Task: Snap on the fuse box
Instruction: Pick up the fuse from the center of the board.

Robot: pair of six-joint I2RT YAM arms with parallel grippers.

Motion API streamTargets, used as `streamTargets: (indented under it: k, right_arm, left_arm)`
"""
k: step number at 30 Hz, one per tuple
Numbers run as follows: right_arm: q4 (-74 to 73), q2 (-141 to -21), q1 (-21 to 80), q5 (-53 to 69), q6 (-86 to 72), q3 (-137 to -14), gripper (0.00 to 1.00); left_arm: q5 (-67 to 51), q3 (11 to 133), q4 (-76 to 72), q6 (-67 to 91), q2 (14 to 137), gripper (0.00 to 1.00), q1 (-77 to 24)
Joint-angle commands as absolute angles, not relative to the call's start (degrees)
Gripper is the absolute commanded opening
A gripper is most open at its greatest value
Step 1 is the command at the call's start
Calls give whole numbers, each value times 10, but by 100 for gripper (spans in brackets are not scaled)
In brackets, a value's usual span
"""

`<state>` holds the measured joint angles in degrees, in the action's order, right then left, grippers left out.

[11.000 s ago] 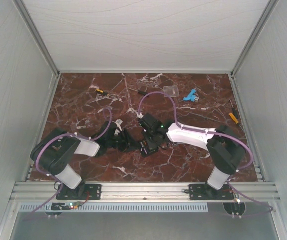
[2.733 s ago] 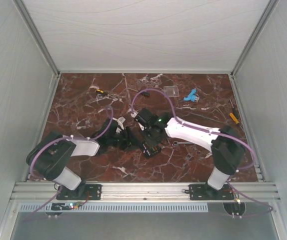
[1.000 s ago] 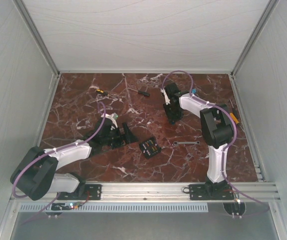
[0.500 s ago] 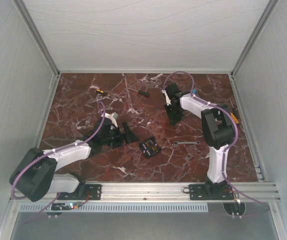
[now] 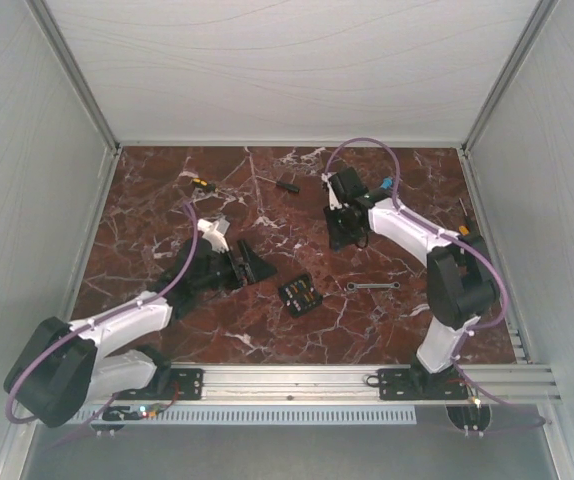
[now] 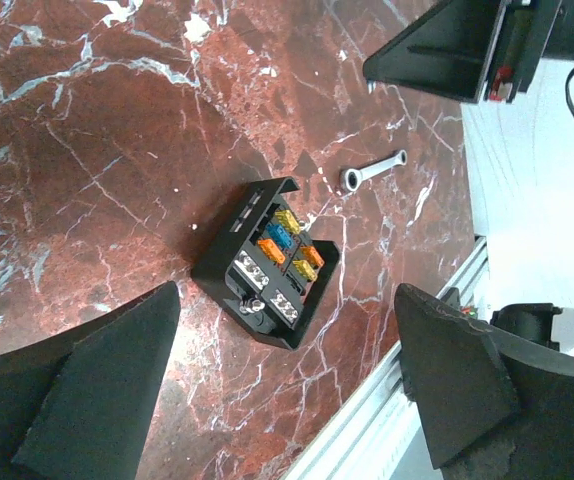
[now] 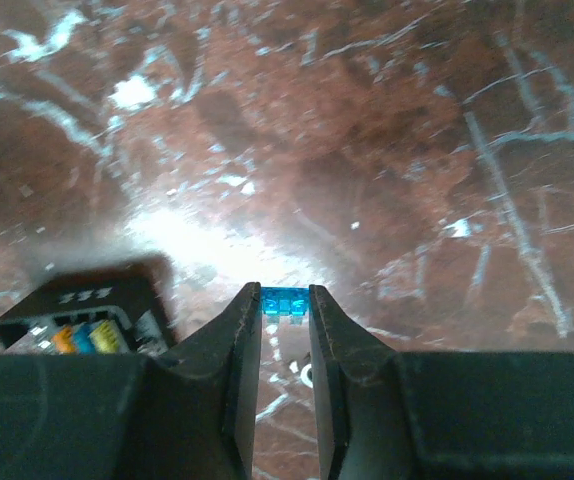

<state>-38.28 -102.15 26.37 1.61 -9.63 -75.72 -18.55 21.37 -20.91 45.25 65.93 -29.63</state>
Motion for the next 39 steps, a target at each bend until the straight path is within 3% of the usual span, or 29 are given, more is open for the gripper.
streamTargets:
  k: [1, 10, 17, 39]
  right_arm:
    - [-335, -957, 293, 45, -149, -726, 12]
    - [-244, -864, 347, 80, -235, -681, 12]
    - [-183, -815, 379, 103, -297, -652, 12]
    - [-137, -780, 393, 121, -374, -598, 12]
  left_arm:
    - [-191, 197, -299, 456, 636, 87, -297]
    - [-134, 189, -405, 425, 645, 76, -353]
    - [-59, 206, -433, 370, 656, 61, -399]
    - [27, 235, -544, 303, 721, 48, -449]
